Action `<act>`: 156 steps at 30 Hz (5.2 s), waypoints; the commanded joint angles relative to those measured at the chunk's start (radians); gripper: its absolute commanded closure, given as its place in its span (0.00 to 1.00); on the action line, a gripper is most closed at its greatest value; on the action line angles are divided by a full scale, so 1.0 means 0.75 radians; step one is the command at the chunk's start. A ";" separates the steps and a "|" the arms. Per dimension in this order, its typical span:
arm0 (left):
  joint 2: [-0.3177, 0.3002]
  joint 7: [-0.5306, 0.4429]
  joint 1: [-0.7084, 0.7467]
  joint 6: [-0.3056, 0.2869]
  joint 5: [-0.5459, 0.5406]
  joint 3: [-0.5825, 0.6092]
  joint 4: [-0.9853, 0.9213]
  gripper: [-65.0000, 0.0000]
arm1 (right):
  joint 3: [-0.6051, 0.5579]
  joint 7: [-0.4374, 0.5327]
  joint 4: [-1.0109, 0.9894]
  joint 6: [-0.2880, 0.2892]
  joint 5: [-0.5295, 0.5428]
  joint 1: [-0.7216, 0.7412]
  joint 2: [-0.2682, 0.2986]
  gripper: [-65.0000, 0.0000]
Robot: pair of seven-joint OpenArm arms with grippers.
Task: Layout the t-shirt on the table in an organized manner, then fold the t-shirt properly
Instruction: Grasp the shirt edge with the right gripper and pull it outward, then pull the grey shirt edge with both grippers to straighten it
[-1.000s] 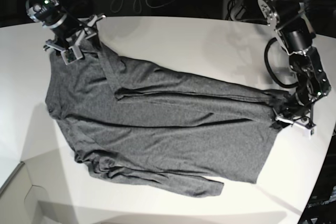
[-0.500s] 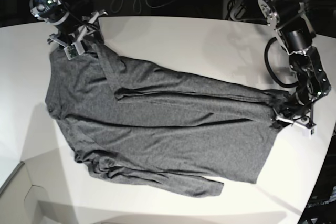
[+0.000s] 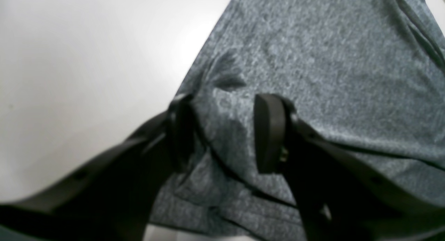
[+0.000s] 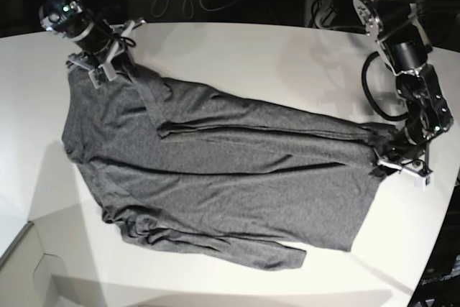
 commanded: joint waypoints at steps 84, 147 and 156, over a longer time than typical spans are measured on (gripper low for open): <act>0.097 -0.022 0.309 -0.010 -0.378 0.000 0.140 0.79 | 0.005 0.018 -0.162 0.009 0.015 0.325 0.232 1.00; -0.229 -0.011 0.119 -0.010 -0.393 -0.012 0.187 1.00 | 0.068 0.022 0.061 0.009 0.015 0.075 0.160 0.52; -0.224 -0.013 0.119 -0.010 -0.391 -0.006 0.187 1.00 | 0.035 0.026 0.186 0.009 0.015 -0.056 0.050 0.47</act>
